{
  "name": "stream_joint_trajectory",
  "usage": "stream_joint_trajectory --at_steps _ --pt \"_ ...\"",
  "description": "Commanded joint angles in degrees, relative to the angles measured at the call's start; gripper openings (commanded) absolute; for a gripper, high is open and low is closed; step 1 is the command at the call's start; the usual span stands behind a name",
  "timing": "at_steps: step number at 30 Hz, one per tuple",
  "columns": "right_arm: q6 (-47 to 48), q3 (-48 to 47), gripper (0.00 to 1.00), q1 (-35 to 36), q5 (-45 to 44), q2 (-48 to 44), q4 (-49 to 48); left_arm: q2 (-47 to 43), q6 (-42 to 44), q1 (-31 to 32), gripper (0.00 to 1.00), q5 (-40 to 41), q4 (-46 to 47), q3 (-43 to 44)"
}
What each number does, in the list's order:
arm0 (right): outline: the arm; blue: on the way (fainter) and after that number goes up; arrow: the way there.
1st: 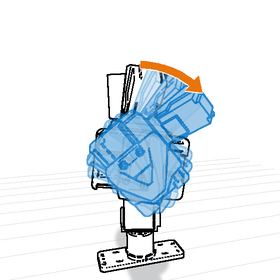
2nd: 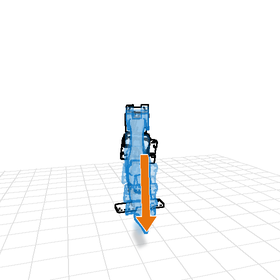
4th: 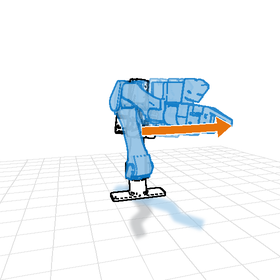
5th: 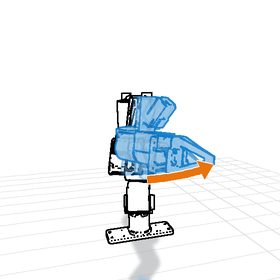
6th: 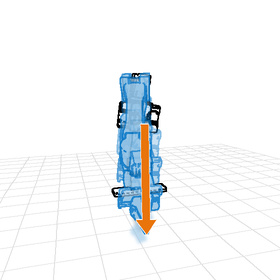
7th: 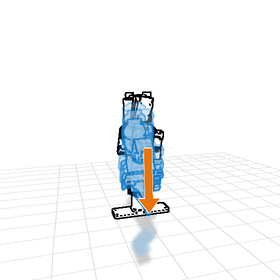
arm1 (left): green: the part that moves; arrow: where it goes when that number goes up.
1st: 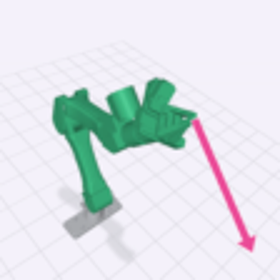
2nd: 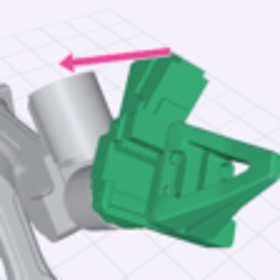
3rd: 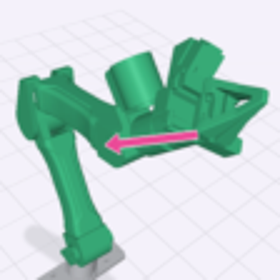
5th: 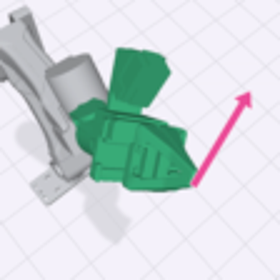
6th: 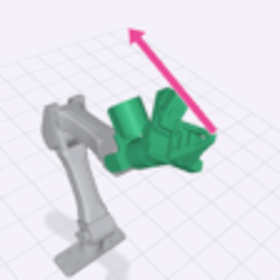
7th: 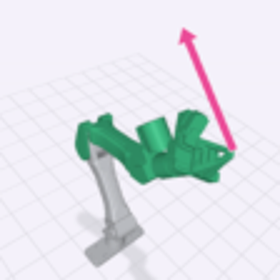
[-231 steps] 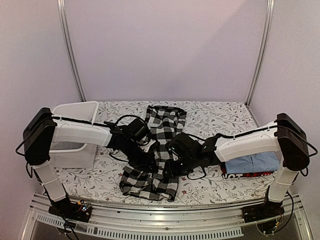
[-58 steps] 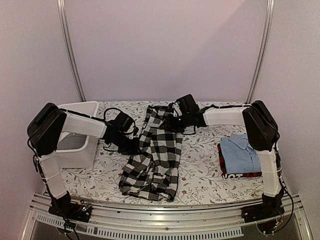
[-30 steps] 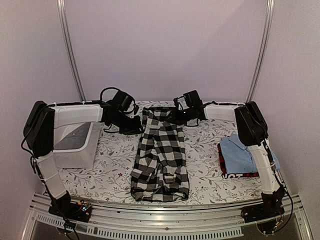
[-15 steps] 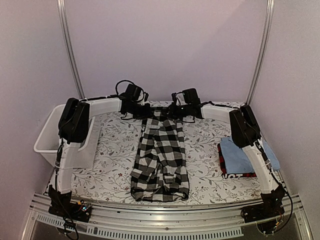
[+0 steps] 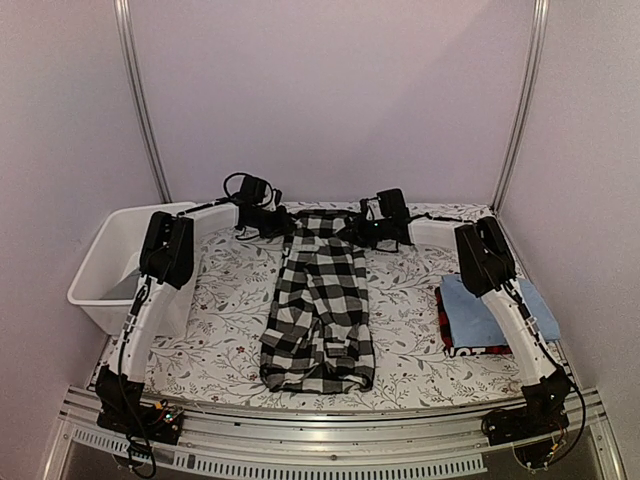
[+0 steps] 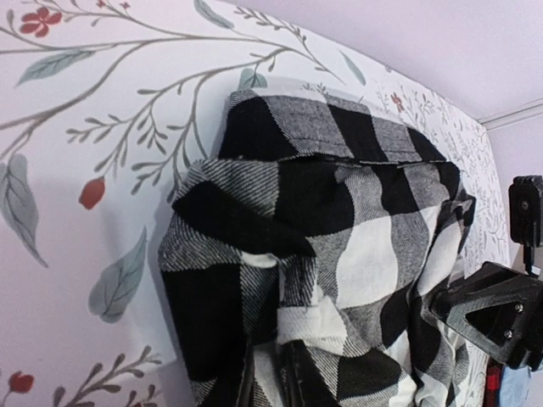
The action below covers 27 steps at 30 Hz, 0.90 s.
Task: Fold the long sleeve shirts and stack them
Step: Smooth out the rectangle-folded shirt at the center of the board.
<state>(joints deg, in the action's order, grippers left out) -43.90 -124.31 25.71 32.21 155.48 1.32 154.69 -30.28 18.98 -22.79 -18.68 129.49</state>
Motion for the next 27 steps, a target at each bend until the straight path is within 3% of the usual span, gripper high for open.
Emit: stream_joint_trajectory --at_steps 1,8,14,17,27 --pt "-0.7 -4.5 0.16 -1.7 3.0 2.3 -0.9 3.9 -1.1 -0.9 0.15 -2.6 -2.4 4.8" --pt "6.8 -6.3 0.34 -1.8 4.8 -3.5 3.9 2.1 0.4 -1.1 0.25 -5.4 -3.3 11.8" --pt "12.7 -1.9 0.44 0.1 1.8 -13.0 11.7 -7.4 1.8 0.2 0.30 -4.7 -4.0 7.5" --pt "15.9 6.0 0.45 2.6 -1.7 -20.4 13.4 -15.7 2.1 1.7 0.31 -2.8 -3.2 -2.4" --pt "17.0 33.2 0.45 18.3 -16.6 -42.7 16.4 -50.6 -5.2 7.8 0.28 0.8 7.3 -50.7"
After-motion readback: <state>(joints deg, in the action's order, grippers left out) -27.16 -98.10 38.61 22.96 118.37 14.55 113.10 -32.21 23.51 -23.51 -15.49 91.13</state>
